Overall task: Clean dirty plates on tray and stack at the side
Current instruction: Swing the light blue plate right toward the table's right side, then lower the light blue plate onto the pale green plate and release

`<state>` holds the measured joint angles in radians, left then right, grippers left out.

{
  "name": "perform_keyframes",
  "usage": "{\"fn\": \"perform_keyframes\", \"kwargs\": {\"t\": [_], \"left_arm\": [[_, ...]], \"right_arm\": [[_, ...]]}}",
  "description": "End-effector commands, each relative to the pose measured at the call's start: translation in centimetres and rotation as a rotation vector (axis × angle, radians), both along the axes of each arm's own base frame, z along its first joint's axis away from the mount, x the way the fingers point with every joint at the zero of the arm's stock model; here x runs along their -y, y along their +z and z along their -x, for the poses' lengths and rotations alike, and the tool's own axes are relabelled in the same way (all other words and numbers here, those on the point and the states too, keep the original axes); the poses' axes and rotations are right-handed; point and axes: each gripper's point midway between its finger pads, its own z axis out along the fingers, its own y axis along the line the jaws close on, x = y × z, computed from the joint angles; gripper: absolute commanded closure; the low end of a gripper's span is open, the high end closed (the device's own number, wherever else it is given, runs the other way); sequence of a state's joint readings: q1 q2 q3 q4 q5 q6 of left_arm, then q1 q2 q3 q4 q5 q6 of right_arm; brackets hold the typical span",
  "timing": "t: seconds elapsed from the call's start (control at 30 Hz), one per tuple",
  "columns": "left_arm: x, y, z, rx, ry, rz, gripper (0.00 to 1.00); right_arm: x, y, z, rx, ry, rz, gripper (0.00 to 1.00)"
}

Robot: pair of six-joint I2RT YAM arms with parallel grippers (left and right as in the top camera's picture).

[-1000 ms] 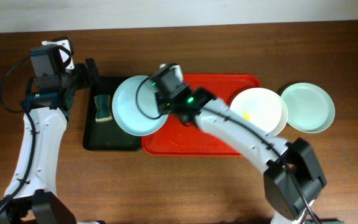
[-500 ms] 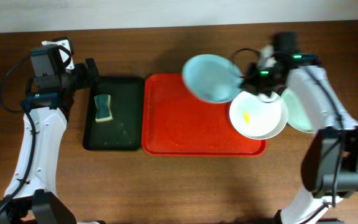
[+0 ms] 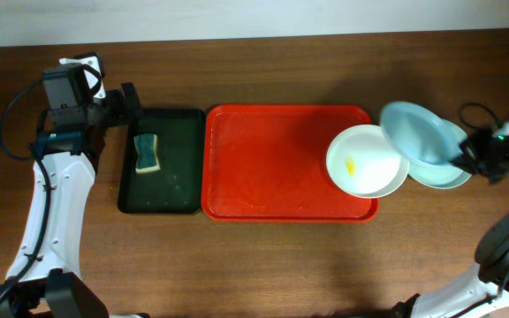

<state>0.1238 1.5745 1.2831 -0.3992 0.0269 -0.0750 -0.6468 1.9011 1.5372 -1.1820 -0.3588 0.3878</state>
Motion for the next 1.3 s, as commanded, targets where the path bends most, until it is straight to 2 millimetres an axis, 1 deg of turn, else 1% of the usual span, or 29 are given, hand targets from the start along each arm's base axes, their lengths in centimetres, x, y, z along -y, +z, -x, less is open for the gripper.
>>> {"fn": "perform_keyframes", "kwargs": {"t": [0.0, 0.07, 0.2, 0.47, 0.63, 0.87, 1.03, 1.27], "left_arm": [[0.1, 0.0, -0.1, 0.002, -0.005, 0.001, 0.01], [0.1, 0.0, -0.1, 0.002, -0.005, 0.001, 0.01], [0.1, 0.0, -0.1, 0.002, -0.005, 0.001, 0.01], [0.1, 0.0, -0.1, 0.002, -0.005, 0.001, 0.01], [0.1, 0.0, -0.1, 0.002, -0.005, 0.001, 0.01], [0.1, 0.0, -0.1, 0.002, -0.005, 0.001, 0.01], [0.1, 0.0, -0.1, 0.002, -0.005, 0.001, 0.00], [0.1, 0.0, -0.1, 0.002, -0.005, 0.001, 0.01]], "right_arm": [[3.7, -0.4, 2.8, -0.097, -0.050, 0.109, 0.96], [4.7, -0.4, 3.6, -0.111, -0.076, 0.119, 0.96], [5.4, -0.5, 4.1, -0.120, -0.093, 0.134, 0.96], [6.2, -0.6, 4.6, -0.150, -0.094, 0.179, 0.96], [6.2, -0.6, 4.2, -0.141, -0.088, 0.186, 0.96], [4.8, -0.7, 2.5, -0.131, -0.023, 0.220, 0.96], [5.4, -0.8, 2.7, -0.192, 0.007, 0.323, 0.96], [5.7, -0.7, 2.4, -0.181, 0.005, 0.339, 0.96]]}}
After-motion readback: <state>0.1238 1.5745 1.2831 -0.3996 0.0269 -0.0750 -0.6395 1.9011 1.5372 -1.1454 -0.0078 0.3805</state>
